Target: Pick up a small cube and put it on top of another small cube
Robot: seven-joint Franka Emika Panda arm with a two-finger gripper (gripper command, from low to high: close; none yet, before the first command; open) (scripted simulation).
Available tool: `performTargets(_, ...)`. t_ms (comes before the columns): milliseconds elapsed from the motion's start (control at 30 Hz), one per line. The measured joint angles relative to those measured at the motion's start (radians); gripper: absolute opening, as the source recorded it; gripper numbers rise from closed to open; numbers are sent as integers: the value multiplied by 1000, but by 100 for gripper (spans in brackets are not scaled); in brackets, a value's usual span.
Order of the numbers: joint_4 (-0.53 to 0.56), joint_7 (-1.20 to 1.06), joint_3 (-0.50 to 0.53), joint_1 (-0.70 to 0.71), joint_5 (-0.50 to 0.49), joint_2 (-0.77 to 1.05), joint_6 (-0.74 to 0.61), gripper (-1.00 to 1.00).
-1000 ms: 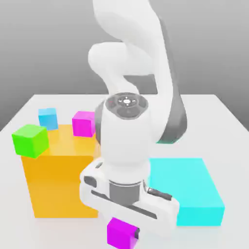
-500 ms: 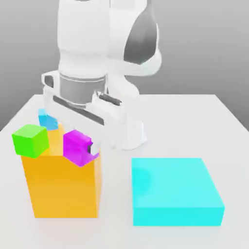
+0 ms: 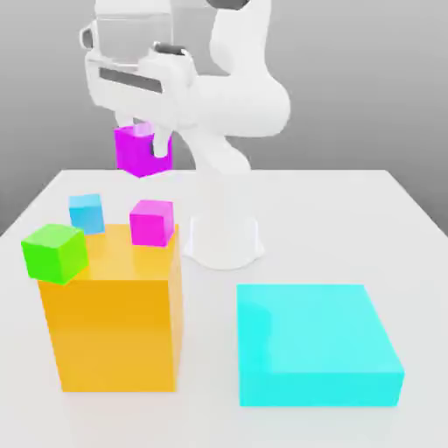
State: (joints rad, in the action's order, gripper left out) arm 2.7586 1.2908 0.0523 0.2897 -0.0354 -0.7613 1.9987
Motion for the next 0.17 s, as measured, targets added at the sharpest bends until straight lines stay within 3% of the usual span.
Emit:
performTargets(33,29,-1,1,2,0,10,39,-100)
performTargets(67,56,1,5,0,-3,21,77,100)
performTargets(167,56,1,5,0,-3,21,77,100)
